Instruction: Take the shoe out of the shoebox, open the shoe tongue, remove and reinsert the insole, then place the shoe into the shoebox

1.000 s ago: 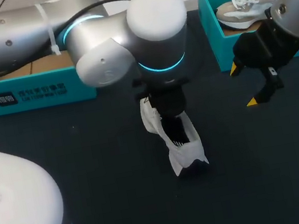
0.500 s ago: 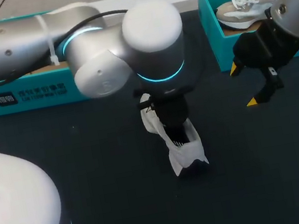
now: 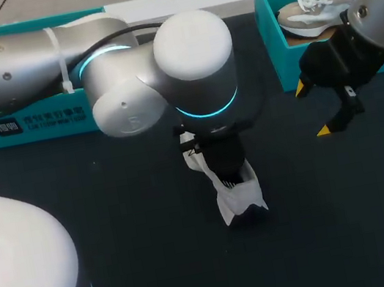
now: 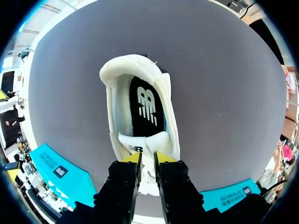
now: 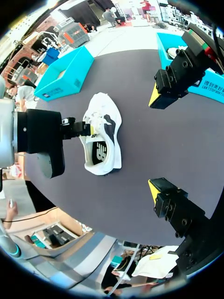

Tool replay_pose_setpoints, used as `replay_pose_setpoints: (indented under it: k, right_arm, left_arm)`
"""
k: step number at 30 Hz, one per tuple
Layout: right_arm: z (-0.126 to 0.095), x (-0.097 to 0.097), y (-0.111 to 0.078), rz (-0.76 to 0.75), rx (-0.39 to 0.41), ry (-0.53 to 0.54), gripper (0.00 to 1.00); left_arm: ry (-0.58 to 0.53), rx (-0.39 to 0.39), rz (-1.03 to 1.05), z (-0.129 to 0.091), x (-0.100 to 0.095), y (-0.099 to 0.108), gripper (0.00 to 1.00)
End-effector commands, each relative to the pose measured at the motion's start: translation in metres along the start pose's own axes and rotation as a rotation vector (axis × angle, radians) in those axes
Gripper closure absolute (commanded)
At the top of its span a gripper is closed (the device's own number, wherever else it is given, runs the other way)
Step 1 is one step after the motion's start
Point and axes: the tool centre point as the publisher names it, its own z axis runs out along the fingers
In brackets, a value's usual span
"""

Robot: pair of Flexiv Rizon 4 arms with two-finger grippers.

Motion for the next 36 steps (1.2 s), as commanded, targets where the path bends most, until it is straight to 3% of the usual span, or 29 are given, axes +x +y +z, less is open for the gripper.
replay_pose_setpoints:
  k: [1,4,14,16,17,18,19,31,33,36]
  right_arm:
    - [0.001,0.000,0.000,0.001,0.004,-0.001,0.00]
    - [0.001,0.000,0.000,0.001,0.004,-0.001,0.00]
    - [0.001,0.000,0.000,0.001,0.004,-0.001,0.00]
    - [0.001,0.000,0.000,0.001,0.004,-0.001,0.00]
    - [0.001,0.000,0.000,0.001,0.004,-0.001,0.00]
    - [0.001,0.000,0.000,0.001,0.004,-0.001,0.00]
    - [0.001,0.000,0.000,0.001,0.004,-0.001,0.00]
    - [0.001,0.000,0.000,0.001,0.004,-0.001,0.00]
    - [0.001,0.000,0.000,0.001,0.004,-0.001,0.00]
    - [0.001,0.000,0.000,0.001,0.004,-0.001,0.00]
  left_arm:
    - [0.000,0.002,-0.013,0.000,0.003,-0.008,0.82]
    - [-0.009,0.003,-0.050,-0.005,0.005,-0.012,0.85]
    - [-0.038,-0.003,-0.141,-0.043,0.014,-0.018,0.81]
    - [-0.045,-0.012,-0.180,-0.049,0.017,-0.019,0.69]
    - [-0.045,-0.012,-0.180,-0.049,0.017,-0.019,0.43]
    - [-0.045,-0.012,-0.180,-0.049,0.017,-0.019,0.03]
    - [-0.045,-0.012,-0.180,-0.049,0.017,-0.019,0.00]
    - [-0.017,-0.026,-0.233,-0.052,0.016,-0.023,0.00]
    - [0.102,-0.177,-0.437,-0.057,0.013,-0.038,0.00]
    - [0.213,-0.280,-0.761,-0.062,0.016,-0.050,0.00]
